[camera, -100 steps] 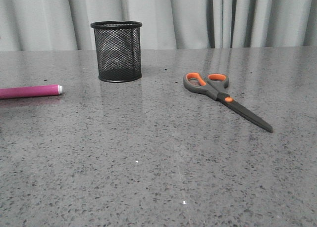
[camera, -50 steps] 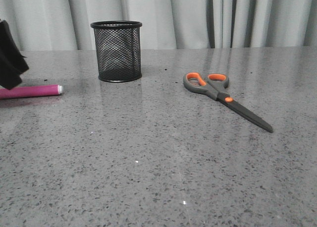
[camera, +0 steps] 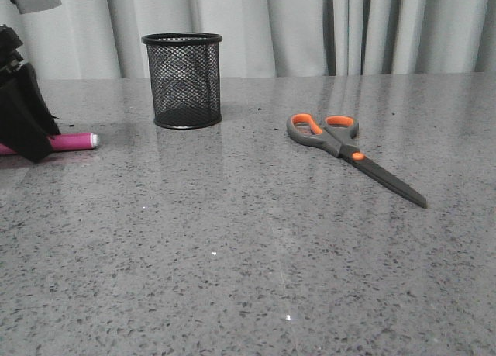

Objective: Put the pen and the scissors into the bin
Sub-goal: 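Lower the left gripper and grasp the pink marker, then lift the marker and drop it into the black mesh cup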

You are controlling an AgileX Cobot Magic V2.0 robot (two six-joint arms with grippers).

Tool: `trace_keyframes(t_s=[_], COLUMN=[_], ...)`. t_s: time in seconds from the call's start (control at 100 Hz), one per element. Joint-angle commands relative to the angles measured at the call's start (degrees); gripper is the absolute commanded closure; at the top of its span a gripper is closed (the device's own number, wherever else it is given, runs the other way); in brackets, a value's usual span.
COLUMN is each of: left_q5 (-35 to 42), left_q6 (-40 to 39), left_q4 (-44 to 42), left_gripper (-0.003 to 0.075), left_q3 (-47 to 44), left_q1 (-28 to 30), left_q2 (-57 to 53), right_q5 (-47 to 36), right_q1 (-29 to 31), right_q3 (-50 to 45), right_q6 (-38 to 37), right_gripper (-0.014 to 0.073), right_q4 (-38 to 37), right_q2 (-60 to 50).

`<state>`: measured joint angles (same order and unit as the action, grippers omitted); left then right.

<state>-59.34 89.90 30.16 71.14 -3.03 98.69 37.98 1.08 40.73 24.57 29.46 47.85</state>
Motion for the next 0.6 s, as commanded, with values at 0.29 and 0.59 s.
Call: trace_keyframes(t_s=[0.29,0.59], left_q5=[-5.51,-3.91], left_q6=[-1.28,-1.63], left_q4=[5.14,32.24], left_gripper=[0.0739,0.0739], left_q3=[7.77,19.14], left_q1=[-0.37,-0.37], left_q2=[-2.33,-4.32], right_q5=[-2.66,-2.66], right_q1=[-0.02,-0.02], right_q3=[2.12,2.12], right_q6=[0.79,0.79], right_gripper=[0.0129,0.0129], right_q4=[0.75,0.75], right_q2=[0.11,0.11])
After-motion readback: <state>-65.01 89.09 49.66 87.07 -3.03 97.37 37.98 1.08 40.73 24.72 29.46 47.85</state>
